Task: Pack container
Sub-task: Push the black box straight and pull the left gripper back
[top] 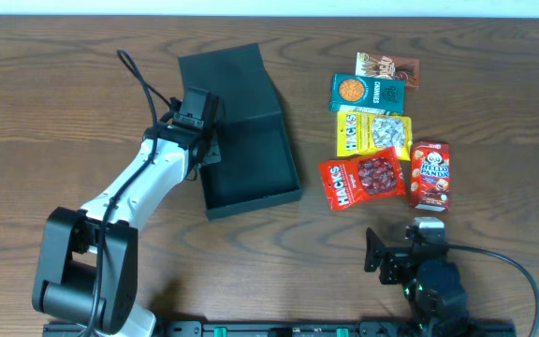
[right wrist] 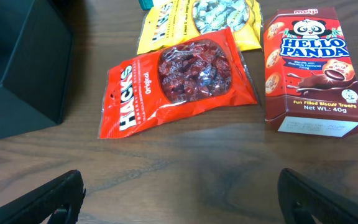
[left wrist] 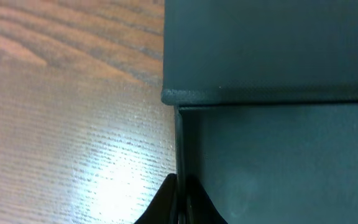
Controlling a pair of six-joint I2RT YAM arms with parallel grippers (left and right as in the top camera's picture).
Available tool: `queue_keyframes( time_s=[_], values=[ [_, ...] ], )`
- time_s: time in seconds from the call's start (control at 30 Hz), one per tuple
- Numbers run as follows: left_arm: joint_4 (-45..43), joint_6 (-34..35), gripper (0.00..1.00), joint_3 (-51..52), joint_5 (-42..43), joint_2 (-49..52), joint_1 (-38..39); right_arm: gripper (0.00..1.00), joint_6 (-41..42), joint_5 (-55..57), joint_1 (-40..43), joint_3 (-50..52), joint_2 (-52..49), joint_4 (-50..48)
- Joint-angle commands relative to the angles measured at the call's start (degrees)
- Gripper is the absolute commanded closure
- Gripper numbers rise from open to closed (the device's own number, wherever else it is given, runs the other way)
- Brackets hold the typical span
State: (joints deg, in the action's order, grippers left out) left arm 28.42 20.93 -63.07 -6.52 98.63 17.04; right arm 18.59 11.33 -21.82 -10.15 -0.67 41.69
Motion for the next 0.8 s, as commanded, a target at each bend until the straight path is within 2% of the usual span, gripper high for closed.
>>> queue_keyframes(
  time_s=[0.0,0.23,0.77],
  values=[
    [-0.5,-6.4,0.94,0.2,-1.6,0.5,-0.2,0.01,-0.2,0.2,0.4,0.6,0.3,0.0],
    [-2.4,-13.5,0.94,0.2,-1.4,0.5,-0.2,0.01,-0.2,0.2,0.4,0.6,0.3,0.0],
    [-5.1,-14.8,0.94,0.2,-1.4,0.5,-0.2,0.01,-0.2,0.2,0.4,0.6,0.3,0.0]
  ],
)
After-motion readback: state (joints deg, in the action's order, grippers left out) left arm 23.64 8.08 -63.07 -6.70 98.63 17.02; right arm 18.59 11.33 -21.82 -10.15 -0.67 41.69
